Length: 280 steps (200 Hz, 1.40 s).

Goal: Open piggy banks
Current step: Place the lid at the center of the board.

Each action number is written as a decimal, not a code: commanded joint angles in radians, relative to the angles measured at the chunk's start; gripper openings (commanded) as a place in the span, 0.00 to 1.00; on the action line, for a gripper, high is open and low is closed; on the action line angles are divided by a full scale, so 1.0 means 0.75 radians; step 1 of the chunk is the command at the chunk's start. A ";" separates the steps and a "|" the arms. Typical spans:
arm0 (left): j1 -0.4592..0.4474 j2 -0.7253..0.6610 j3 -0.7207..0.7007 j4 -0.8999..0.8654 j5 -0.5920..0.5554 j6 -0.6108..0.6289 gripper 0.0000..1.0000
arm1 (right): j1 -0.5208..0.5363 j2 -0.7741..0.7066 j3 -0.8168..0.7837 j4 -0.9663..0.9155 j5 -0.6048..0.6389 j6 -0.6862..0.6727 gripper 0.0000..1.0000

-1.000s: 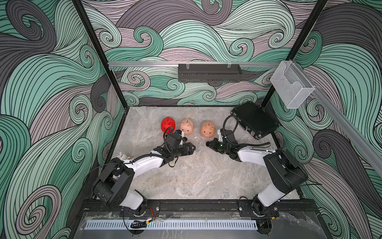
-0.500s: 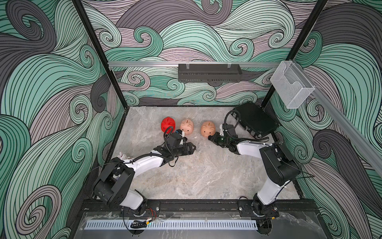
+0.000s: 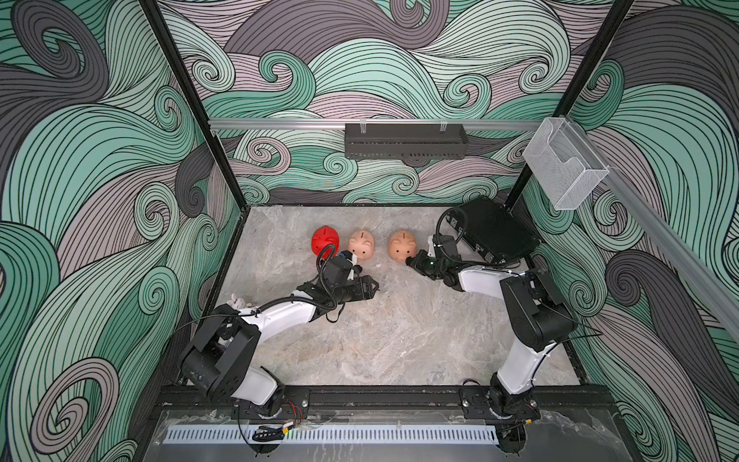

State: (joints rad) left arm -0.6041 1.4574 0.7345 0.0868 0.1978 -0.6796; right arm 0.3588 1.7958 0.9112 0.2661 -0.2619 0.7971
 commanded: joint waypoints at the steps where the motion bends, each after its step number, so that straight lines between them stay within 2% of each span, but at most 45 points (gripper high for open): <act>1: 0.018 -0.014 0.009 0.020 0.058 0.004 0.77 | 0.005 -0.070 -0.069 -0.021 0.015 -0.012 0.00; 45: 0.019 0.082 0.015 0.092 0.092 -0.024 0.78 | 0.047 -0.074 -0.157 0.087 -0.045 0.047 0.00; 162: 0.020 0.100 0.050 0.050 0.073 0.006 0.78 | 0.057 0.126 -0.019 0.119 -0.072 0.085 0.00; 218: 0.020 0.096 0.051 0.040 0.063 0.012 0.78 | 0.057 0.154 0.006 0.105 -0.068 0.078 0.11; 280: 0.019 0.068 0.052 0.022 0.058 0.017 0.78 | 0.058 0.126 0.006 0.116 -0.096 0.077 0.16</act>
State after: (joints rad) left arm -0.6041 1.5280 0.7372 0.1253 0.2481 -0.6827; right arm 0.4019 1.9034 0.8936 0.3408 -0.3164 0.8532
